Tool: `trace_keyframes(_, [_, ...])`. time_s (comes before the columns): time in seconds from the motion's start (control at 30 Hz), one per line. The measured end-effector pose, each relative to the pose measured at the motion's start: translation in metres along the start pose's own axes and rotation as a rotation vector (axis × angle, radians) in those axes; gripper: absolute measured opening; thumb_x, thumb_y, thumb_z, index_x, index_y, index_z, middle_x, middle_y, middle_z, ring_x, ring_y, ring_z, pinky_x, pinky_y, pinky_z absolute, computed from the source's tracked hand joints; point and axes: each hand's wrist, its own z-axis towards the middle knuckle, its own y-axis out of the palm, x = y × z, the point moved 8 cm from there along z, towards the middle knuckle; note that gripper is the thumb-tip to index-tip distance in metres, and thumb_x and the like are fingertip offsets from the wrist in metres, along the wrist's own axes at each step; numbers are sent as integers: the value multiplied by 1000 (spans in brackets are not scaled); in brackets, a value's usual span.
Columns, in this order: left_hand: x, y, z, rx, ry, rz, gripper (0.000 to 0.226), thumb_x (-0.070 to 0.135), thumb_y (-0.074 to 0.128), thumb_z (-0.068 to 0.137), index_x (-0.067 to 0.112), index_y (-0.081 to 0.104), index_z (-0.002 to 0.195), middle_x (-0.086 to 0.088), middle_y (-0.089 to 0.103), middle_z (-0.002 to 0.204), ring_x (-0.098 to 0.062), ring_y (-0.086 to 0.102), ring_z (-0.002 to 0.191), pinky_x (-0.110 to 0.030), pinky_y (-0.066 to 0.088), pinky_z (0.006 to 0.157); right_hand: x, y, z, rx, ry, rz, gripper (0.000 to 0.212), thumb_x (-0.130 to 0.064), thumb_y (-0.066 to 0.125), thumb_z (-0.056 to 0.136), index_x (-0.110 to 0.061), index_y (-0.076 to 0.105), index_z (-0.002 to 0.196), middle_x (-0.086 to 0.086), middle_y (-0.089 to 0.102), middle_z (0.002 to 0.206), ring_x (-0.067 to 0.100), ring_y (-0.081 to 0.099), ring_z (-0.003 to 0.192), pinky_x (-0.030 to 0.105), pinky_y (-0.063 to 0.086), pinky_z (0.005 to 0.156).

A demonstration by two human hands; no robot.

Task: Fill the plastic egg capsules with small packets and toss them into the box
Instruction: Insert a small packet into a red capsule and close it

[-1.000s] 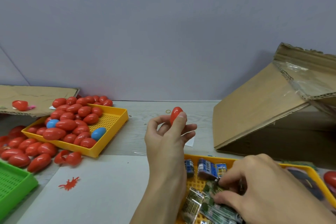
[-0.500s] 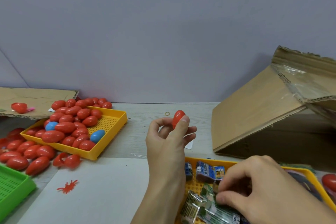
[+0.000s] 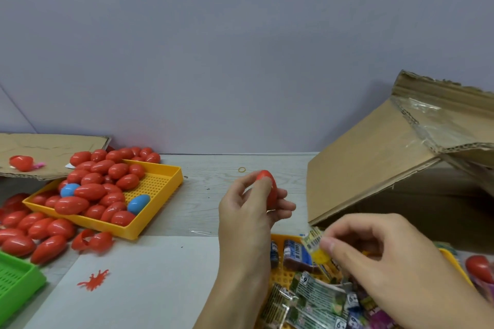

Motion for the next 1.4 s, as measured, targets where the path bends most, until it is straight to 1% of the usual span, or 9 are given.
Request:
trace_keyframes(0.13, [-6, 9, -2, -91, -51, 51, 19, 22, 55, 81, 7, 67, 81, -9, 62, 67, -22, 60, 56, -27, 49, 50, 16, -5, 4, 151, 83, 138, 21, -41, 63, 87, -32, 74, 72, -11, 70, 62, -1, 64, 57, 9, 41, 49])
trace_keyframes(0.27, [-6, 21, -7, -209, -81, 110, 10, 21, 52, 68, 15, 60, 65, -4, 50, 60, -21, 51, 48, -26, 41, 44, 18, -7, 6, 218, 96, 226, 25, -44, 60, 88, -32, 73, 71, -4, 69, 57, -1, 53, 41, 10, 38, 43])
trace_keyframes(0.43, [-4, 27, -13, -288, -34, 335, 12, 27, 66, 71, 16, 63, 70, 0, 46, 56, -16, 44, 42, -22, 38, 41, 19, -8, 7, 282, 100, 338, 17, -39, 61, 88, -30, 73, 78, -8, 72, 64, -2, 58, 46, 21, 39, 54])
trace_keyframes(0.57, [-2, 30, -17, -328, -16, 425, 14, 31, 77, 82, 18, 70, 78, 0, 49, 52, -15, 46, 43, -24, 43, 45, 15, -10, 5, 306, 89, 375, 30, -54, 53, 72, -32, 72, 82, -13, 72, 66, -4, 62, 52, 18, 40, 55])
trace_keyframes(0.77, [2, 29, -17, -292, 40, 478, 10, 25, 72, 86, 23, 72, 76, 3, 52, 51, -13, 49, 44, -24, 45, 47, 11, -13, 4, 337, 61, 375, 31, -55, 53, 67, -35, 72, 80, -17, 72, 67, -8, 62, 57, 17, 40, 56])
trace_keyframes(0.87, [4, 27, -15, -258, 78, 504, 11, 25, 73, 85, 26, 72, 75, 9, 54, 52, -8, 51, 48, -21, 45, 51, 10, -15, 3, 376, 17, 338, 23, -54, 58, 68, -38, 73, 76, -25, 72, 74, -11, 65, 74, 16, 45, 64])
trace_keyframes(1.1, [10, 26, -16, -198, 196, 594, 12, 25, 74, 85, 33, 72, 75, 19, 63, 63, 1, 59, 57, -13, 46, 53, 7, -19, 1, 411, -40, 328, 10, -37, 71, 78, -42, 74, 69, -27, 72, 78, -10, 65, 83, 18, 48, 72])
trace_keyframes(1.3, [18, 27, -17, -168, 318, 672, 17, 23, 74, 84, 29, 71, 68, 20, 68, 72, 1, 65, 71, -9, 47, 57, -4, -21, -1, 427, -73, 389, 14, -50, 66, 65, -46, 76, 74, -20, 73, 71, -8, 66, 77, 15, 44, 67])
trace_keyframes(1.4, [17, 29, -18, -182, 340, 730, 13, 27, 73, 84, 30, 71, 71, 21, 68, 75, 0, 65, 72, -10, 49, 58, -6, -20, -1, 412, -70, 499, 15, -51, 66, 61, -49, 75, 73, -14, 68, 58, -6, 62, 58, 10, 45, 52])
